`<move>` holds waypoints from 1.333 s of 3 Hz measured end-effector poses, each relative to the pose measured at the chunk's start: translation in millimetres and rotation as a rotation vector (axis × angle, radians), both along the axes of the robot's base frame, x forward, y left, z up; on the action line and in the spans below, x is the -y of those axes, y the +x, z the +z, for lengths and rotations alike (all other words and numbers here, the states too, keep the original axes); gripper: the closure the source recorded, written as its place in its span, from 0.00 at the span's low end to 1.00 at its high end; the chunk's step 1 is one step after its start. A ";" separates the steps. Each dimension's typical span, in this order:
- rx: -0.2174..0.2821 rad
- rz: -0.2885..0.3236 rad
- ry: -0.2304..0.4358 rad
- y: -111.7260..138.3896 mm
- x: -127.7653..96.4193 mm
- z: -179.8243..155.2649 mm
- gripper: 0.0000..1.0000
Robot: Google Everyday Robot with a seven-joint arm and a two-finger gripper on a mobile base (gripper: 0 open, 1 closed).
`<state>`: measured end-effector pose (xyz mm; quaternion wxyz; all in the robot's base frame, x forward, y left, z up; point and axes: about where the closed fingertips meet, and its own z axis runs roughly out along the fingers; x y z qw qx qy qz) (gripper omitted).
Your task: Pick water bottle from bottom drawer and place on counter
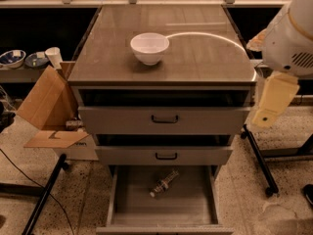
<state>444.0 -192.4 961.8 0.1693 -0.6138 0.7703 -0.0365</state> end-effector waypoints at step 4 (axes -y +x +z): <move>-0.132 0.079 0.158 30.1 -67.3 -195.6 0.00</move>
Offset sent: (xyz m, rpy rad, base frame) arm 0.0102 0.0634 -0.1179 0.0743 0.0716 0.0936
